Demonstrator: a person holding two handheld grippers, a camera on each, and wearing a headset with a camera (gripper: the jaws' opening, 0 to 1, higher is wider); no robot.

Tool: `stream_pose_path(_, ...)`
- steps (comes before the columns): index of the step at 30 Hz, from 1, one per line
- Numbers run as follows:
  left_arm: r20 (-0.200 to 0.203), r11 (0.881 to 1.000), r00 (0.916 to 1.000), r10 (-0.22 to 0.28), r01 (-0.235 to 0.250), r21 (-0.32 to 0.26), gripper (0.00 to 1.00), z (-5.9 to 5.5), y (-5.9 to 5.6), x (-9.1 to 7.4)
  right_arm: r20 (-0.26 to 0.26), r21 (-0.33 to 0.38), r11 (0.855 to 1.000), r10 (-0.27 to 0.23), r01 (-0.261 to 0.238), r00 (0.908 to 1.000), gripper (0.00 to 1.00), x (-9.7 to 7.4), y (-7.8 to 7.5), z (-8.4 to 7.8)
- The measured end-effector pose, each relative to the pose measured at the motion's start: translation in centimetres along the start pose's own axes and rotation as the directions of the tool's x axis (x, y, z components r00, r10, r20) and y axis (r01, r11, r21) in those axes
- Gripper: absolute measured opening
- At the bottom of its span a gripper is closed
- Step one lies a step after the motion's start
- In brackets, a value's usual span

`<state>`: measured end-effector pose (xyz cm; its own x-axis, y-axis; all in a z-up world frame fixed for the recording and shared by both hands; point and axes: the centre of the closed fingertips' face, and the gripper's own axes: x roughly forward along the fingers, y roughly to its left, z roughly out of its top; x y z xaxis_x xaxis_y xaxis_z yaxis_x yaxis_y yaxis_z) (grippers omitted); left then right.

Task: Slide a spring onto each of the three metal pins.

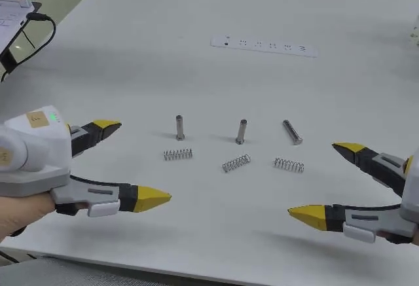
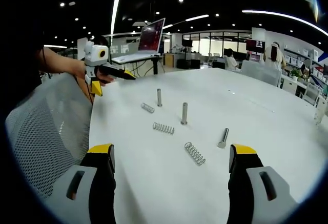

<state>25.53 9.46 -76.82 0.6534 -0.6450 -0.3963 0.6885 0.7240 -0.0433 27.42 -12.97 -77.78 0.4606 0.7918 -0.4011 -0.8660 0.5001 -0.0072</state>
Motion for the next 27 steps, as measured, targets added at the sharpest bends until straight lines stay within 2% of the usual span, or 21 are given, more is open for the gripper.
stream_pose_path(27, -0.012, 1.000, 0.9999, -0.008, 0.008, 0.001, 0.98, -0.27, -0.11, 0.00, -0.004, 0.001, 1.000, -0.002, 0.002, 1.0000, 0.94, 0.18, 0.08, -0.15)
